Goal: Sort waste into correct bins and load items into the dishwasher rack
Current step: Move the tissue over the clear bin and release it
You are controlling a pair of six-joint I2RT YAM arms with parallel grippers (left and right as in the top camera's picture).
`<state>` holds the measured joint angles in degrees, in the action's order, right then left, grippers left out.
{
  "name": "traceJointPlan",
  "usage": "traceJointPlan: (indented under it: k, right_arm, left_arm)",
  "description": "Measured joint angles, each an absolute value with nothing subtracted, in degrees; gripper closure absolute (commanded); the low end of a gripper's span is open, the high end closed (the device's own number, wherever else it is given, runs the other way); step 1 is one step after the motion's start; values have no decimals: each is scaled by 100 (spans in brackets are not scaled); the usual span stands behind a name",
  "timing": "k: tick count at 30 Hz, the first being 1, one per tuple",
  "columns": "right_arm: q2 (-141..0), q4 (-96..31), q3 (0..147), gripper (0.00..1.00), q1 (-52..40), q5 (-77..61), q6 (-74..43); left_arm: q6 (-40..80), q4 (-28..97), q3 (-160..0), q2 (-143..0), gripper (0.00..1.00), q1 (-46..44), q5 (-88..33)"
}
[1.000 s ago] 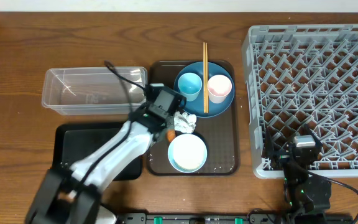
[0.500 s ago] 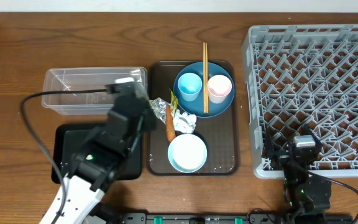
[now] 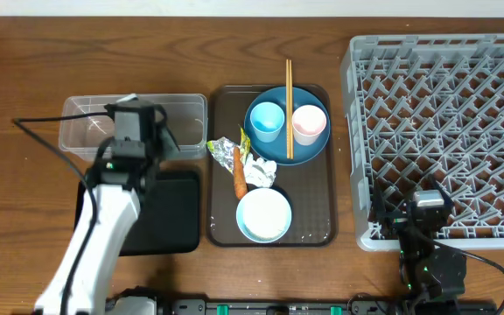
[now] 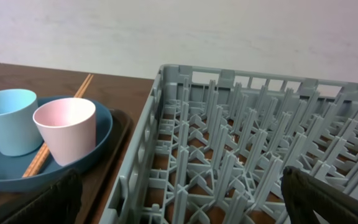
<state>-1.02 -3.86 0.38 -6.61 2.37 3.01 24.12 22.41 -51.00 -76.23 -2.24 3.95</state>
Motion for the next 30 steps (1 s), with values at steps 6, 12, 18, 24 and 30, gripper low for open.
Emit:
traceJointPlan:
  k: [6,12,18,24,30]
  right_arm:
    - [-102,-386,38,1,-661,235,301]
    - [-102,-386,38,1,-661,237,301]
    - [-102,-388,38,1,-661,235,301]
    - [-102,-386,38,1,-661,237,301]
    - [-102,-384,38,1,-661,237,301]
  left_arm:
    - [2314,1800,-5100,-8173,55,368,231]
    - [2305,1531,-5100,-8136,23,471,-191]
    - [2298,1653,-5109,-7426,19,408,-456]
    - [2283,1678,-5214,-6501,23,353,-534]
    - [2270,2593,-5269,-6292,24,320,-1372]
